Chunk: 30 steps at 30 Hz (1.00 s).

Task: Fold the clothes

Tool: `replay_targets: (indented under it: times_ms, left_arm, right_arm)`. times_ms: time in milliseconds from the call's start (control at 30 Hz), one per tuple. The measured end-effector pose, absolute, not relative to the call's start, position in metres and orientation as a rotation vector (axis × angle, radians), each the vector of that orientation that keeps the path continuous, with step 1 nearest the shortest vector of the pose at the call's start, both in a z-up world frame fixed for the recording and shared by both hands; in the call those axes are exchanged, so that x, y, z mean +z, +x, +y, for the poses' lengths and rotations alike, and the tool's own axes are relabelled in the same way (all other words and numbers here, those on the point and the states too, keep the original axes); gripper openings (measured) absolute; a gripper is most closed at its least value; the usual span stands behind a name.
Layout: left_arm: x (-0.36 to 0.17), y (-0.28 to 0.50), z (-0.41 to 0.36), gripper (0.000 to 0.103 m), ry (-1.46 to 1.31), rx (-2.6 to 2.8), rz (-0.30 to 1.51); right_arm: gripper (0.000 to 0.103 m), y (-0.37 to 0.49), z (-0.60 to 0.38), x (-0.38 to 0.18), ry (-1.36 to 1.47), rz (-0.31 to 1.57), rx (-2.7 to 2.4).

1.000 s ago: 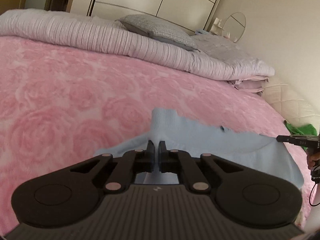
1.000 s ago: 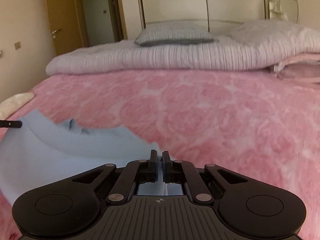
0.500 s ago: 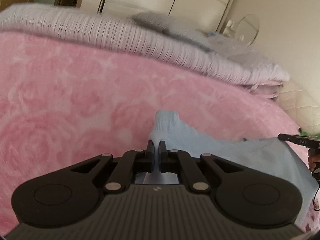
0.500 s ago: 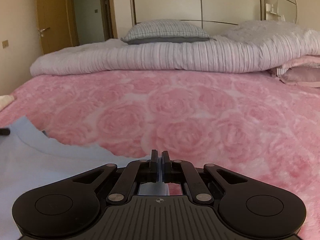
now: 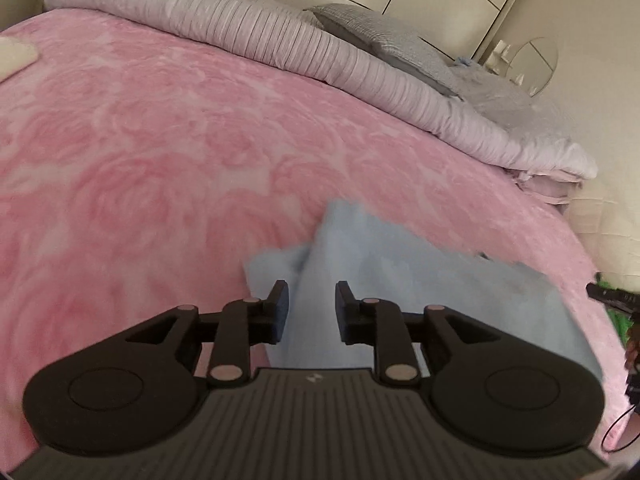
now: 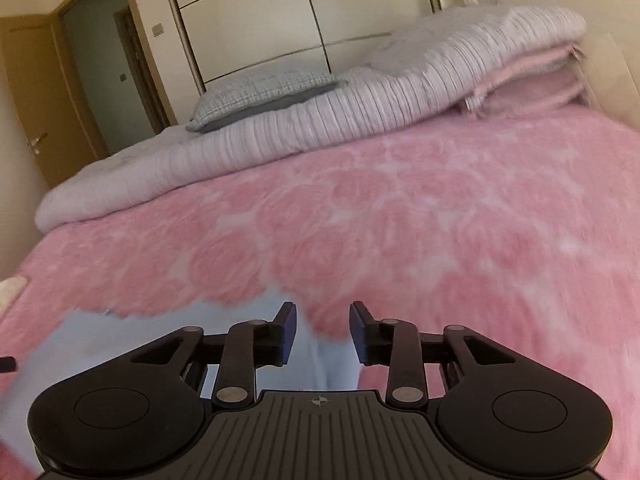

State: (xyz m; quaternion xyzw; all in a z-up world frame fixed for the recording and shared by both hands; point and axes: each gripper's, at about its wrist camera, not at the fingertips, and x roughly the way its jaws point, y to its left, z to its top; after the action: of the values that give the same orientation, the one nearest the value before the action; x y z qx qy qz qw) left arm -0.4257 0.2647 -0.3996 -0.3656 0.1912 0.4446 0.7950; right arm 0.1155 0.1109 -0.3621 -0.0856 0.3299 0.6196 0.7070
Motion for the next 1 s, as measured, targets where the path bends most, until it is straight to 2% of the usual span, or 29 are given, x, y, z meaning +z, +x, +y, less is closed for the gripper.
replay_targets:
  times_ms: [133, 233, 300, 400, 467, 533, 667, 800, 900, 933, 967, 1000]
  left_arm:
    - [-0.413, -0.435, 0.226, 0.025, -0.878, 0.931, 0.361]
    - [-0.422, -0.434, 0.215, 0.013, -0.880, 0.961, 0.401]
    - [-0.406, -0.432, 0.213, 0.014, -0.844, 0.977, 0.420]
    - [-0.375, -0.428, 0.213, 0.021, -0.740, 0.984, 0.400]
    - [-0.363, -0.422, 0.227, 0.032, -0.737, 0.946, 0.382]
    - [-0.363, -0.414, 0.251, 0.036, -0.793, 0.898, 0.363]
    - [-0.384, -0.394, 0.308, 0.037, -0.906, 0.862, 0.376]
    - [-0.408, -0.375, 0.357, 0.037, -0.897, 0.938, 0.447]
    - [-0.430, -0.369, 0.370, 0.032, -0.928, 0.897, 0.455]
    - [-0.431, -0.369, 0.368, 0.026, -0.904, 0.882, 0.447]
    - [-0.431, -0.368, 0.365, 0.009, -0.872, 0.870, 0.439]
    - [-0.432, -0.367, 0.363, 0.002, -0.841, 0.858, 0.431]
  right_arm:
    - [0.034, 0.105, 0.065, -0.381, -0.145, 0.841, 1.362]
    - [0.034, 0.093, 0.057, -0.403, -0.292, 0.895, 1.299]
    - [0.034, 0.096, 0.054, -0.394, -0.264, 0.882, 1.311]
    - [0.035, 0.103, 0.060, -0.368, -0.192, 0.819, 1.345]
    - [0.036, 0.112, 0.076, -0.358, -0.157, 0.832, 1.399]
    - [0.039, 0.125, 0.101, -0.359, -0.134, 0.899, 1.453]
    - [0.050, 0.149, 0.157, -0.381, -0.108, 1.049, 1.445]
    - [0.052, 0.162, 0.192, -0.404, -0.043, 1.135, 1.439]
    - [0.052, 0.163, 0.216, -0.420, -0.090, 1.187, 1.447]
    - [0.050, 0.161, 0.220, -0.423, -0.098, 1.175, 1.462]
    - [0.021, 0.158, 0.224, -0.425, -0.106, 1.161, 1.479]
    - [0.007, 0.155, 0.221, -0.419, -0.102, 1.100, 1.518]
